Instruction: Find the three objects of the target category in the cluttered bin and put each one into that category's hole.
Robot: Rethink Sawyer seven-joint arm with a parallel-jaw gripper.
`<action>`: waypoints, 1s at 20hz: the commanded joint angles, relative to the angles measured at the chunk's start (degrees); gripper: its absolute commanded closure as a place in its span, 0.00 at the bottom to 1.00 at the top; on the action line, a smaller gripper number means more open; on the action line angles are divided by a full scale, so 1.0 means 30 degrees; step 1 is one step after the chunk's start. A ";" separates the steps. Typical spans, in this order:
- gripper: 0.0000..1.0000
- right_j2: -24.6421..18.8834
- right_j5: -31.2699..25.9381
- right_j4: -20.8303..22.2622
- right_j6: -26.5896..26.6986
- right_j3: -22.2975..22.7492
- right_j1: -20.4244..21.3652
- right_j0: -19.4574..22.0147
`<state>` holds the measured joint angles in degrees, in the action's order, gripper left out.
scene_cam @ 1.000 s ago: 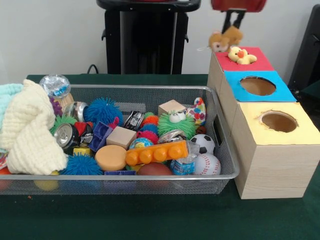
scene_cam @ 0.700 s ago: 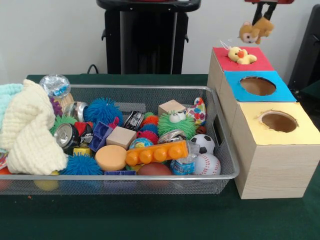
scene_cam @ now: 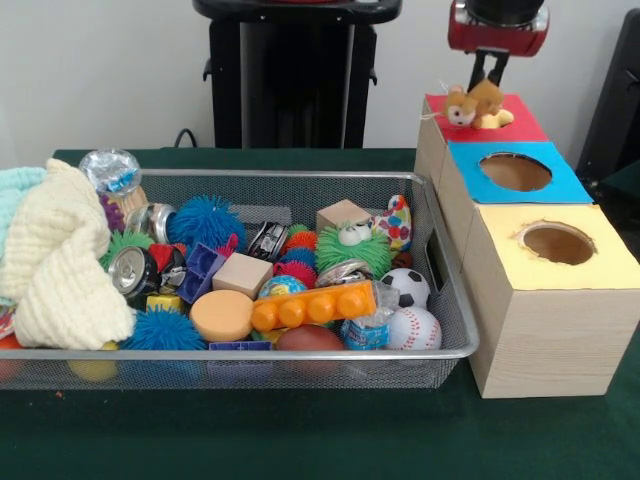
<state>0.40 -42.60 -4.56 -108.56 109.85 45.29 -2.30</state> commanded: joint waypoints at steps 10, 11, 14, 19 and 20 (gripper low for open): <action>1.00 -0.0708 0.0594 -0.3416 -0.4259 0.1001 -0.4486 0.0557; 1.00 -0.0589 0.0270 -0.3425 -0.4298 0.0702 -0.4555 0.0424; 1.00 -0.0198 -0.0350 -0.3339 -0.4429 0.0170 -0.4530 0.0115; 1.00 -0.0280 0.0355 -0.3708 -0.4138 0.0204 -0.4453 0.0258; 1.00 -0.0581 0.1366 -0.3861 -0.3740 0.0266 -0.5012 0.0577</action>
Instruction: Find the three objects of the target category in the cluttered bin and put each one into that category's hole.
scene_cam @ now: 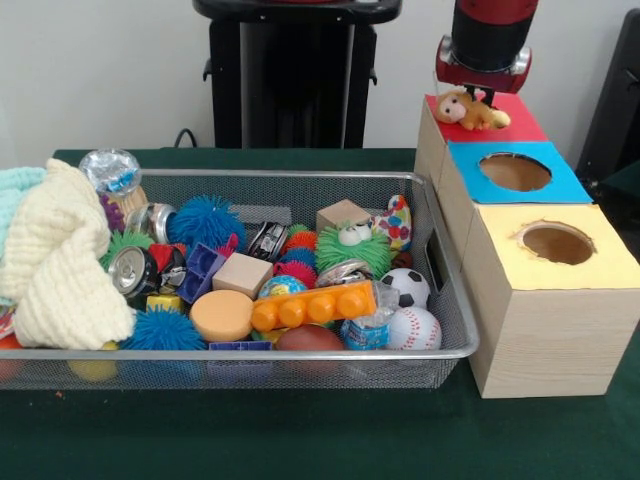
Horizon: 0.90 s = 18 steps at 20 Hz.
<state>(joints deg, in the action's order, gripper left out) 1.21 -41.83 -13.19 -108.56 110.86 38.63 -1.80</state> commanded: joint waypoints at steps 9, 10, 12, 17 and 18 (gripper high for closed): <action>1.00 -0.1663 0.9458 -0.0089 -0.2340 -0.2636 -0.9352 0.1281; 1.00 -0.1677 0.9913 0.0035 -0.2338 -0.2770 -0.9686 0.1293; 1.00 -0.1650 1.0400 0.0282 -0.2432 -0.3066 -1.0164 0.1305; 1.00 -0.1510 1.0660 0.0676 -0.2637 -0.3163 -1.0378 0.1205; 1.00 -0.1465 1.0159 0.0693 -0.2624 -0.2935 -1.0006 0.1161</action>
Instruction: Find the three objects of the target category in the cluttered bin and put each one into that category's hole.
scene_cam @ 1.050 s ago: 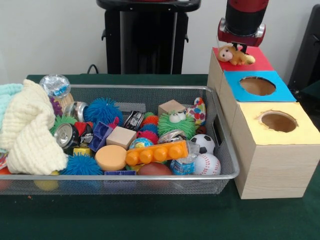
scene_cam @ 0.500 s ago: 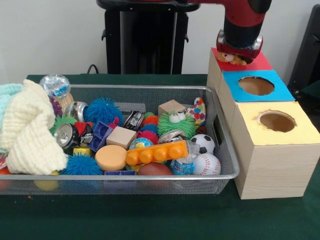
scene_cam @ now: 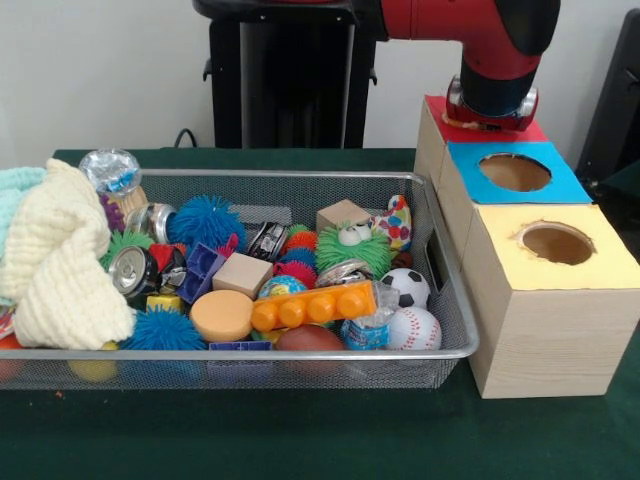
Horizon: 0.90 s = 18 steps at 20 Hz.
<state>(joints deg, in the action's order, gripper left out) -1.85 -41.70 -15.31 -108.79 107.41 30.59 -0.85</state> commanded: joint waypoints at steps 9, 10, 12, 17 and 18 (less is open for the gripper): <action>0.00 0.0465 0.5844 0.1326 -0.2712 -0.1368 -0.5370 0.0132; 0.00 0.0536 0.5734 0.1395 -0.2669 -0.1336 -0.5236 0.0108; 0.00 0.0690 0.5295 0.1303 -0.2755 -0.1157 -0.4720 0.0154; 0.00 0.1136 0.3999 0.1300 -0.2797 -0.1163 -0.3823 0.0122; 0.00 0.1194 0.3731 0.1282 -0.2777 -0.1142 -0.3635 0.0149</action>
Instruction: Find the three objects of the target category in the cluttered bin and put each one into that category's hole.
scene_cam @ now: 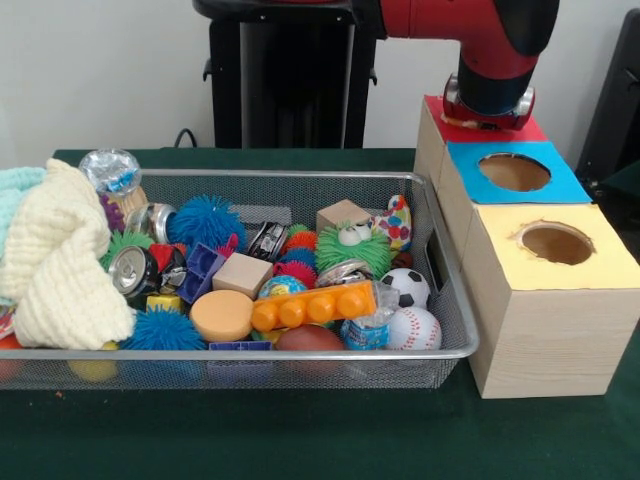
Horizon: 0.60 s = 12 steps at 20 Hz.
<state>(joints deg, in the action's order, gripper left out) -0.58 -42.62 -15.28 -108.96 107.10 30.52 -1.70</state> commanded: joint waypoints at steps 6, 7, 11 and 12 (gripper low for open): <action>0.00 0.1766 0.0866 0.1700 -0.2793 -0.1542 -0.1055 -0.0027; 0.00 0.1983 0.0515 0.1904 -0.2637 -0.1618 -0.0445 -0.0065; 0.00 0.2177 0.2461 0.2415 -0.2100 -0.1201 0.0954 -0.0023; 0.00 0.2210 0.3405 0.2723 -0.1972 -0.1111 0.1135 -0.0053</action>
<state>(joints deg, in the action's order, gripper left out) 1.33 -42.26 -12.97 -108.96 106.96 32.98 -3.53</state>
